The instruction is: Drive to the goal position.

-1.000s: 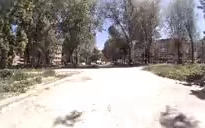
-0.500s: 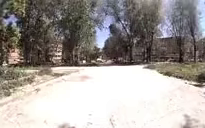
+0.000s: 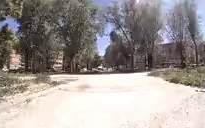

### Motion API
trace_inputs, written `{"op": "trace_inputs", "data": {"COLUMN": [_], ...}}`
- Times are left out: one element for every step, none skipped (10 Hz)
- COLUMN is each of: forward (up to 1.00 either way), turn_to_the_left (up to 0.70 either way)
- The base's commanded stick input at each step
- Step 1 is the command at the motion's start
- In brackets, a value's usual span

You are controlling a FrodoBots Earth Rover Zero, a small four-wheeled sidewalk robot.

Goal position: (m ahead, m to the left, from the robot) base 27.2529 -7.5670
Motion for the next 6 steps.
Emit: {"op": "trace_inputs", "data": {"forward": [0.70,0.70,0.70,0.70,0.70,0.70], "turn_to_the_left": [0.01,0.01,0.01,0.01,0.01,0.01]}}
